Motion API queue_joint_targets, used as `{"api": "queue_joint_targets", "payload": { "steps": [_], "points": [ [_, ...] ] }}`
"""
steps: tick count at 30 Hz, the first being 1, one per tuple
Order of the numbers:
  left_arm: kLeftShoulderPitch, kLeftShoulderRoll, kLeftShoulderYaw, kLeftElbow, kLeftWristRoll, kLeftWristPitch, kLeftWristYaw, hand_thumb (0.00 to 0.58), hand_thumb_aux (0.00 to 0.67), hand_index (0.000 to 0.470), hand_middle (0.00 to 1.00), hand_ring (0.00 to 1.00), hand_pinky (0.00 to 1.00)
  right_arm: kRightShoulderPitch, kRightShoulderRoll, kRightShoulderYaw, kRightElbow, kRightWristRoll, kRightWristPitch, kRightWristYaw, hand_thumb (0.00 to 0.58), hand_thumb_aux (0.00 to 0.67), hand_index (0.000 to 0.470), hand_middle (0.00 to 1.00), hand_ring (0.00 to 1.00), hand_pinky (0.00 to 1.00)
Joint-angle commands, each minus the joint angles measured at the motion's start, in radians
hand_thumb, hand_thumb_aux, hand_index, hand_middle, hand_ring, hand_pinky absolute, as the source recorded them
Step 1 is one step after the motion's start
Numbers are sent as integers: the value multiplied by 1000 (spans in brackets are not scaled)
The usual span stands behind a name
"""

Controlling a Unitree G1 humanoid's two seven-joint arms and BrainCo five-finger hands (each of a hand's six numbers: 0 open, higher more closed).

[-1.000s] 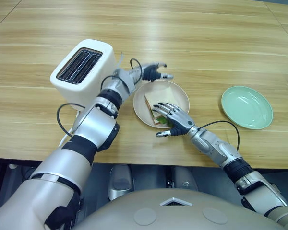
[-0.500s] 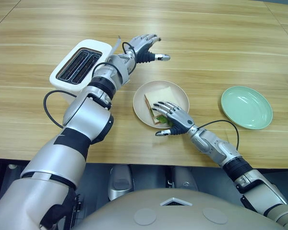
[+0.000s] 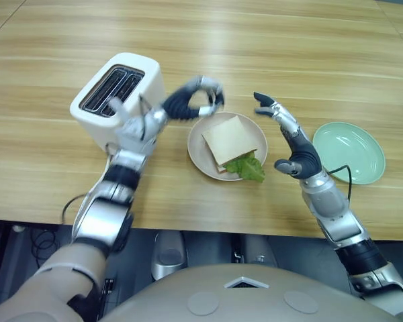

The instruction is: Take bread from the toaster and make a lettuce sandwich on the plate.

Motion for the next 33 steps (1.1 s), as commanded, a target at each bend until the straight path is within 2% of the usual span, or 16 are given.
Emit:
{"api": "queue_joint_targets", "payload": {
  "steps": [1, 7, 11, 16, 20, 25, 30, 31, 32, 33],
  "points": [
    [95, 100, -95, -96, 31, -4, -163, 580, 670, 460, 1000, 1000, 1000, 39, -44, 63, 31, -27, 25, 167, 580, 670, 460, 1000, 1000, 1000],
    [144, 79, -105, 24, 215, -11, -115, 580, 670, 460, 1000, 1000, 1000, 63, -72, 145, 187, -237, 87, 315, 580, 670, 460, 1000, 1000, 1000],
    [143, 30, -96, 92, 304, -21, -45, 580, 670, 460, 1000, 1000, 1000, 29, -26, 144, 298, -379, 134, 281, 580, 670, 460, 1000, 1000, 1000],
    [87, -30, -79, 224, 448, -26, 104, 580, 670, 460, 1000, 1000, 1000, -64, 52, 150, 469, -560, 196, 157, 580, 670, 460, 1000, 1000, 1000],
    [23, -72, -59, 345, 542, -18, 254, 580, 670, 460, 1000, 1000, 1000, -137, 114, 153, 587, -644, 203, 39, 580, 670, 460, 1000, 1000, 1000],
    [-96, -122, -51, 522, 692, 46, 539, 580, 670, 460, 1000, 1000, 1000, -257, 179, 138, 747, -755, 256, -188, 580, 670, 460, 1000, 1000, 1000],
    [-197, -172, -34, 665, 764, 125, 802, 580, 670, 460, 1000, 1000, 1000, -368, 233, 125, 887, -805, 300, -377, 580, 670, 460, 1000, 1000, 1000],
    [-216, -181, -31, 691, 773, 134, 857, 526, 465, 319, 1000, 1000, 1000, -392, 246, 121, 914, -810, 310, -420, 580, 670, 460, 1000, 1000, 1000],
    [-237, -194, -23, 718, 777, 147, 917, 484, 397, 272, 1000, 1000, 1000, -412, 258, 117, 938, -814, 318, -456, 580, 670, 460, 1000, 1000, 1000],
    [-257, -206, -15, 743, 779, 158, 968, 408, 305, 209, 1000, 1000, 1000, -431, 269, 113, 962, -814, 321, -491, 580, 670, 460, 1000, 1000, 1000]
  ]
}}
